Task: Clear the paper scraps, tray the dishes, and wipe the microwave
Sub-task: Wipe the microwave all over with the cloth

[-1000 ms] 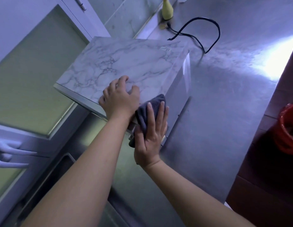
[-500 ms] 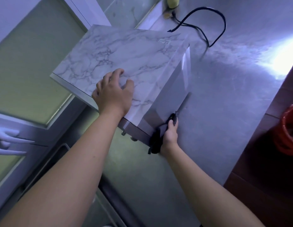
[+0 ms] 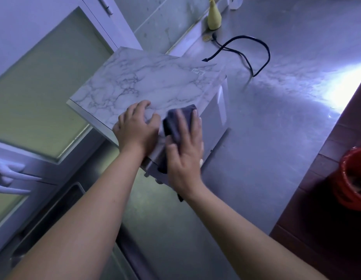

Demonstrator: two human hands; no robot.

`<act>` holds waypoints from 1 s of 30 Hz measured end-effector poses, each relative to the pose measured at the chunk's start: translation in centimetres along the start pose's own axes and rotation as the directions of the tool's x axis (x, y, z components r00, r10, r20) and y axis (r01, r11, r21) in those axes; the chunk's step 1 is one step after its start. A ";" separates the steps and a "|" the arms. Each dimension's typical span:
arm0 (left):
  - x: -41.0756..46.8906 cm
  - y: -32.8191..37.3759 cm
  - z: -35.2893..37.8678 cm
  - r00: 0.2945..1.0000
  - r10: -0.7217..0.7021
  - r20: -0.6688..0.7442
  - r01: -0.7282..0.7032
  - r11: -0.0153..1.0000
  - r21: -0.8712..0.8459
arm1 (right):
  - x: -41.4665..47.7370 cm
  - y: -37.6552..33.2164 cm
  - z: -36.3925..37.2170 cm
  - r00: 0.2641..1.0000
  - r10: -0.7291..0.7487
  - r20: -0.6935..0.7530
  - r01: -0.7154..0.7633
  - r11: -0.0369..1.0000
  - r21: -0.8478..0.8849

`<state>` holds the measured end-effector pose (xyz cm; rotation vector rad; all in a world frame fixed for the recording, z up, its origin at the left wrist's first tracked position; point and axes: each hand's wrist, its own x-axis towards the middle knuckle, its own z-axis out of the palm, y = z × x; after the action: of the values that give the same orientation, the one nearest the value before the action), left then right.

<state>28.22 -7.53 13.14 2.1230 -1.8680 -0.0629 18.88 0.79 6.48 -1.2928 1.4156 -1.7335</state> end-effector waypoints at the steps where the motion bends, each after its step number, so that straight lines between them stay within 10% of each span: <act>1: 0.0 0.0 0.0 1.000 0.008 -0.010 -0.008 1.000 0.000 | -0.3 0.3 1.1 1.000 -0.018 -0.012 0.017 0.997 -0.078; 4: 0.0 -0.2 0.3 1.000 0.011 -0.028 -0.011 1.000 0.011 | -1.0 2.3 2.9 0.985 0.017 -0.171 -0.026 0.998 -0.051; 8: 0.3 -0.3 0.4 1.000 0.002 -0.015 -0.002 1.000 0.007 | -2.7 6.9 3.0 0.878 0.434 -0.203 -0.401 0.897 0.184; 13: 0.3 -0.3 0.4 1.000 -0.006 -0.019 0.006 1.000 0.015 | -4.5 10.5 2.1 0.561 0.827 0.029 -0.744 0.489 0.455; 18: 0.4 -0.2 0.3 1.000 -0.014 -0.014 0.014 1.000 0.025 | -4.7 10.5 -3.9 0.147 0.905 0.400 -0.879 -0.066 0.473; 23: 0.3 -0.4 0.3 1.000 0.013 0.002 -0.013 1.000 0.024 | -6.0 8.5 -10.8 0.213 0.819 0.533 -0.877 -0.081 0.474; 30: -0.2 -0.5 0.4 0.999 0.041 0.016 -0.041 0.999 0.011 | -6.2 4.9 -18.2 0.267 0.915 0.302 -0.930 0.163 0.328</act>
<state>28.55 -7.34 12.59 2.0968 -1.9241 -0.0595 3.93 12.26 0.09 0.0094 1.1961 -0.9675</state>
